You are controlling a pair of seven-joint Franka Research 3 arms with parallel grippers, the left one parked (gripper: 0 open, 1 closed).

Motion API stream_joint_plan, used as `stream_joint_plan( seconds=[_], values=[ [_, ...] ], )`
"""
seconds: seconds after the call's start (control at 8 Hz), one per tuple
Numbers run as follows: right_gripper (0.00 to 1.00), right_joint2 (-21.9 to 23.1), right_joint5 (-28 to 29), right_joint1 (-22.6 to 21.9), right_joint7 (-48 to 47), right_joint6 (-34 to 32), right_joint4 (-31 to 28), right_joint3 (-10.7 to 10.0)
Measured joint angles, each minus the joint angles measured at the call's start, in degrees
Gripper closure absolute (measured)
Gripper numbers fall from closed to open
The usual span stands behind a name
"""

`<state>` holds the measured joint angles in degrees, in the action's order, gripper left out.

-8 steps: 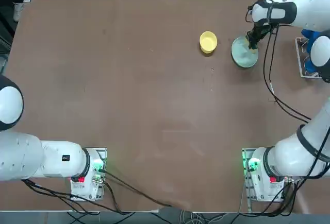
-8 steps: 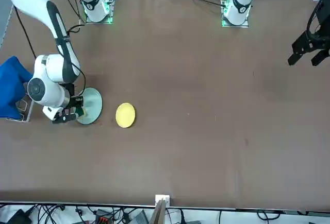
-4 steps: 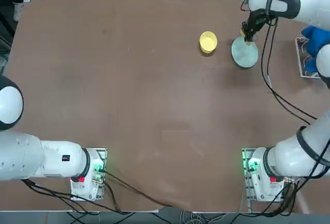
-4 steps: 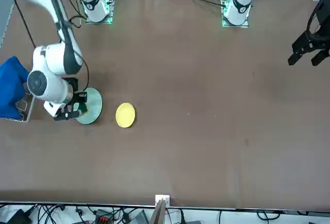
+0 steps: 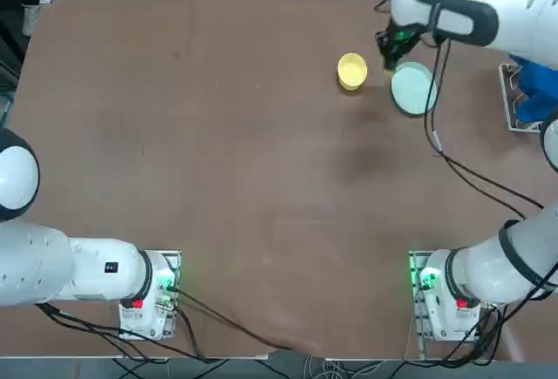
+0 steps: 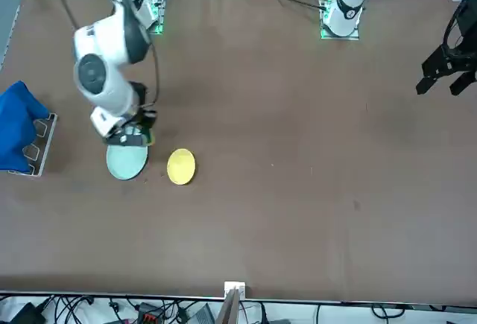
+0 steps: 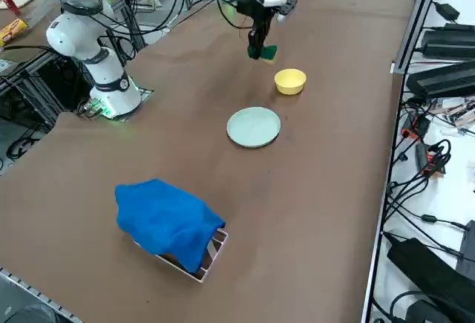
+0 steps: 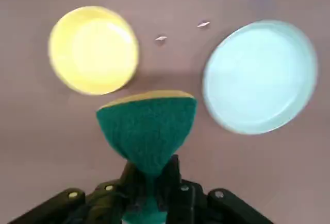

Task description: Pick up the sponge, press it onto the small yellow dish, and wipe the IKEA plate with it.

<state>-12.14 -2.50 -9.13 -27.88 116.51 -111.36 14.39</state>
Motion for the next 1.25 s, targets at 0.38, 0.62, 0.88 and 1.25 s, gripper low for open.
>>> stream_joint_plan(
  seconds=[0.38, 0.62, 0.88, 1.25],
  values=[
    [0.87, -0.94, 0.33, -5.53, -12.83, 14.74, -9.12, 2.17],
    [0.87, -2.55, 0.33, -6.38, -14.39, 23.26, -16.19, 2.15],
    [0.87, -4.19, 0.33, -7.47, -14.39, 25.17, -19.55, 2.14],
    [0.87, -6.98, 0.31, -9.87, -14.41, 25.22, -20.15, 2.15]
  ],
)
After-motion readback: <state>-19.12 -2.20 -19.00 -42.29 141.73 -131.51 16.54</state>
